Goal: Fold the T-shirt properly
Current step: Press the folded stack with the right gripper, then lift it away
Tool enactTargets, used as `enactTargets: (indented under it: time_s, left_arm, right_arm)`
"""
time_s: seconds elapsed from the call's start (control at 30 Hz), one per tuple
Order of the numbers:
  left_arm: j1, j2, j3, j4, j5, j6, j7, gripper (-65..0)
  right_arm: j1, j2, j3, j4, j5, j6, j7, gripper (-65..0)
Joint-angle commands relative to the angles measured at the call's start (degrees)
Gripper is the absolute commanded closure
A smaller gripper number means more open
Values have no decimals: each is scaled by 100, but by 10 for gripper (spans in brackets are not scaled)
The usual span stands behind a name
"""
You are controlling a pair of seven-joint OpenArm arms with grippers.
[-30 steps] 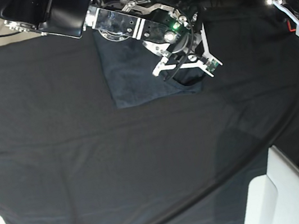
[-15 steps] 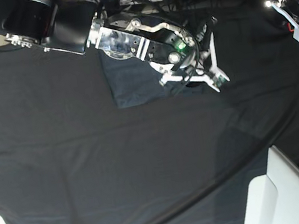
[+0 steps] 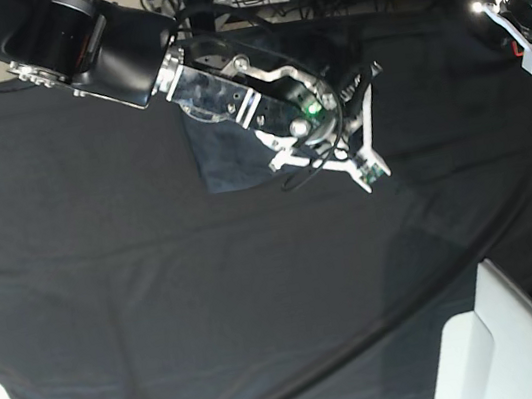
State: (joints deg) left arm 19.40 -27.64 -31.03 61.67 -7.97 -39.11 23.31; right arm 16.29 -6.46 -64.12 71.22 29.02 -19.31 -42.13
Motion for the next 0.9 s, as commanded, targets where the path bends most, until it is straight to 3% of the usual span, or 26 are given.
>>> enactTargets:
  time_s: [0.0, 0.23, 0.43, 0.53, 0.67, 0.87]
  left_arm:
    - [25, -36, 21, 26, -8, -89, 47, 0]
    - [25, -36, 21, 53, -8, -89, 47, 0]
    - [25, -36, 21, 35, -8, -89, 47, 0]
    - [25, -36, 21, 35, -8, -89, 47, 0]
    - [25, -36, 21, 35, -8, -89, 47, 0]
    - [25, -45, 30, 35, -8, -89, 47, 0]
  right_arm:
    - [89, -115, 43, 91, 22, 10, 85, -2]
    - [45, -123, 25, 153, 39, 19, 50, -6]
    - [28, -123, 16, 91, 672, 37, 59, -11]
    - [28, -115, 16, 91, 698, 37, 68, -77]
    - [36, -115, 25, 197, 707, 28, 50, -236]
    - [72, 132, 86, 1225, 681, 10, -169, -230]
